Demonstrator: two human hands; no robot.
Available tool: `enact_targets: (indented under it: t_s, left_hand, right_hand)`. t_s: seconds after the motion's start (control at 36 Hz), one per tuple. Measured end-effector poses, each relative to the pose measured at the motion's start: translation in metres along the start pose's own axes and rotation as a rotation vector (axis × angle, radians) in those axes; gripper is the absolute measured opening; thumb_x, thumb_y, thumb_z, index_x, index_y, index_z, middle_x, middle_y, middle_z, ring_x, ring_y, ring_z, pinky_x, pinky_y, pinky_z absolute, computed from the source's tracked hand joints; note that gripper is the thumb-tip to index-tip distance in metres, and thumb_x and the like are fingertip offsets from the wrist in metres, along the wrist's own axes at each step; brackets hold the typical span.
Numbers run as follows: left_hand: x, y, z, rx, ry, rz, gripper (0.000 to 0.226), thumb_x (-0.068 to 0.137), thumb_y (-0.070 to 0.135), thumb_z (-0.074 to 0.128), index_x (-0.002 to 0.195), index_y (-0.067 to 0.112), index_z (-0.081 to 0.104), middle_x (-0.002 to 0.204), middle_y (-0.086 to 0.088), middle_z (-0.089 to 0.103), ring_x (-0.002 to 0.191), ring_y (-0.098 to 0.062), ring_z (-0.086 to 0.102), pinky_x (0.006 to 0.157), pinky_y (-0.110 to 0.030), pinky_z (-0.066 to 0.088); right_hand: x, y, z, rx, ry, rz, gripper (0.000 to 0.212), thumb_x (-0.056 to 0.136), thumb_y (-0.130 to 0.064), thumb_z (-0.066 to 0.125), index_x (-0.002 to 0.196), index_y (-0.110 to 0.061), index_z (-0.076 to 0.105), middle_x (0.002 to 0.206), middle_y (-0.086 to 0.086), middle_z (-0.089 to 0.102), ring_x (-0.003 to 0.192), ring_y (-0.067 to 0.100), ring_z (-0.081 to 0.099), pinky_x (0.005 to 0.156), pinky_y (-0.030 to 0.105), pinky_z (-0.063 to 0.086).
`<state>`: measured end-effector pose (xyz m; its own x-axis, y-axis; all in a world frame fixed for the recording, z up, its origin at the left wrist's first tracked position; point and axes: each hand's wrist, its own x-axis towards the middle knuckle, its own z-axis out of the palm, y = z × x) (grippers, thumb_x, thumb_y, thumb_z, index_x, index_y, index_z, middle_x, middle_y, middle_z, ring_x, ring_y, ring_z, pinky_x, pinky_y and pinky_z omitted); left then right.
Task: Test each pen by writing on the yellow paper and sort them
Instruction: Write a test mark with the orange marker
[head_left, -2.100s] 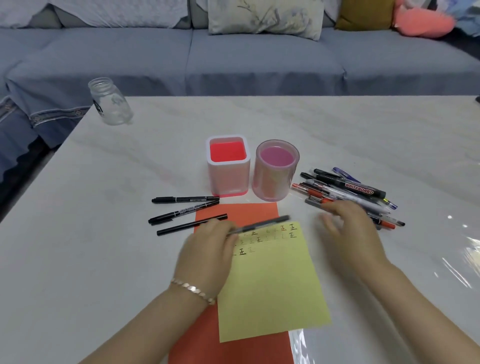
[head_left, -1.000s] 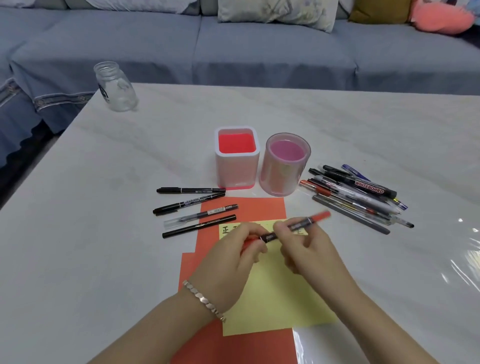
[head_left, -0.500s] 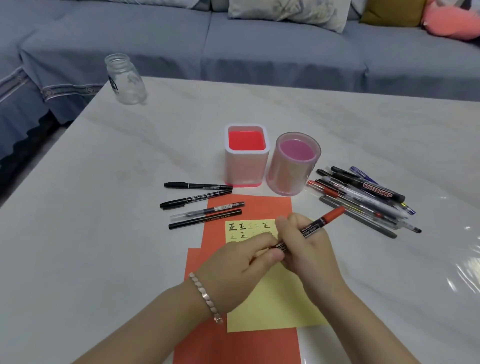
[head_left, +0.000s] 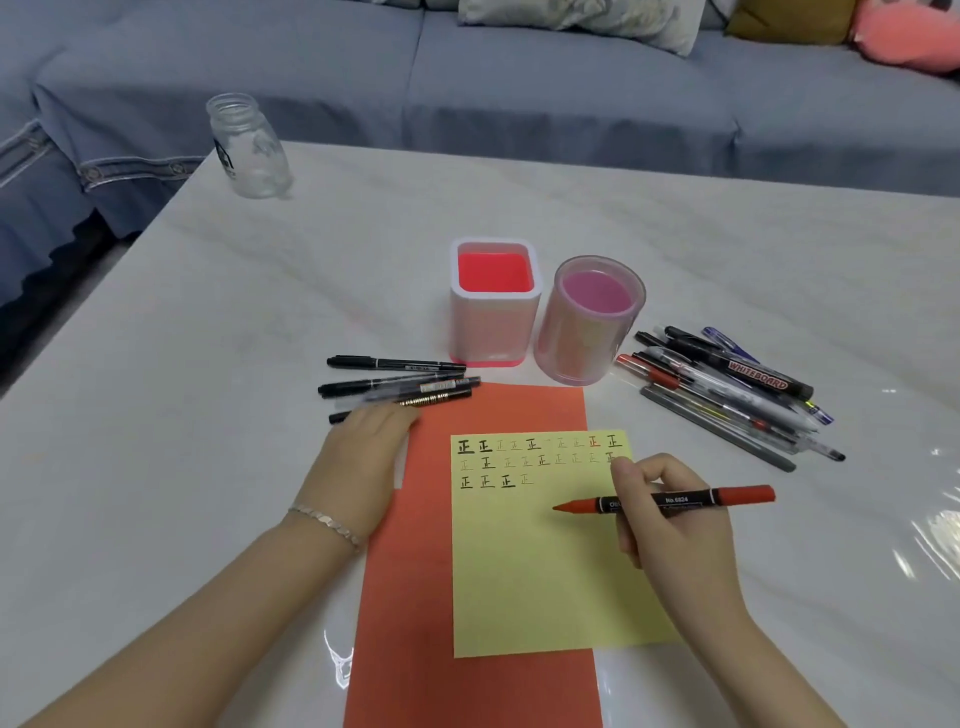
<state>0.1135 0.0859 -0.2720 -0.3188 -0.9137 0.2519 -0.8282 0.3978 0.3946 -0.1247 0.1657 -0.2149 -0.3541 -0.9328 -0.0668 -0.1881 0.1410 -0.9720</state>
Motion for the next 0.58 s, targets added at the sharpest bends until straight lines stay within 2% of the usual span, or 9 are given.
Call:
enact_targets:
  t_s: [0.08,0.22,0.31,0.39,0.47,0.58]
  left_hand:
    - [0.002,-0.002,0.003,-0.033,-0.016,-0.06,0.037,0.076,0.002,0.044,0.108,0.004,0.062,0.103,-0.012,0.066,0.091,-0.031,0.062,0.084,-0.036,0.045]
    - [-0.002,0.003,0.001,0.0,-0.055,0.016,0.035,0.079,0.016,0.039,0.102,0.004,0.061,0.098,-0.012,0.067,0.083,-0.029,0.065,0.075,-0.035,0.053]
    - [-0.009,0.011,0.0,0.062,0.011,0.004,0.036,0.082,0.019,0.038,0.108,0.004,0.06,0.113,-0.017,0.062,0.103,-0.028,0.054,0.091,-0.037,0.038]
    - [-0.017,0.033,0.001,0.021,0.057,0.088,0.039,0.085,0.022,0.039,0.119,0.007,0.052,0.125,-0.019,0.056,0.118,-0.025,0.041,0.1,-0.038,0.028]
    - [-0.027,0.059,0.008,0.003,-0.052,0.218,0.041,0.09,0.034,0.036,0.127,0.019,0.042,0.135,-0.016,0.047,0.127,-0.027,0.041,0.105,-0.043,0.033]
    - [-0.031,0.072,0.023,0.066,-0.187,0.317,0.045,0.086,0.042,0.039,0.129,0.029,0.042,0.14,-0.017,0.042,0.129,-0.03,0.04,0.105,-0.045,0.033]
  right_hand:
    - [0.0,0.001,0.0,0.009,-0.006,0.002,0.033,0.088,-0.018,0.057,0.058,-0.011,0.045,0.035,0.0,0.044,0.033,0.007,0.036,0.04,0.013,0.031]
    - [0.0,0.002,0.001,0.006,-0.008,0.011,0.033,0.088,-0.017,0.058,0.058,-0.011,0.046,0.035,0.0,0.044,0.034,0.008,0.037,0.04,0.014,0.032]
    - [0.001,0.002,0.0,-0.001,0.01,0.013,0.032,0.089,-0.018,0.057,0.059,-0.01,0.046,0.035,-0.001,0.044,0.033,0.007,0.036,0.04,0.013,0.032]
    - [0.002,0.003,-0.002,0.018,0.05,0.01,0.026,0.09,-0.017,0.055,0.066,-0.009,0.051,0.036,-0.002,0.044,0.034,0.007,0.036,0.039,0.013,0.031]
    - [0.005,0.005,-0.004,0.023,0.066,-0.013,0.017,0.091,-0.014,0.053,0.077,-0.011,0.06,0.039,-0.001,0.048,0.037,0.006,0.04,0.042,0.013,0.034]
    - [0.01,0.008,-0.005,0.072,0.085,-0.021,0.022,0.093,-0.01,0.049,0.081,-0.015,0.066,0.053,0.002,0.061,0.05,0.011,0.053,0.05,0.017,0.043]
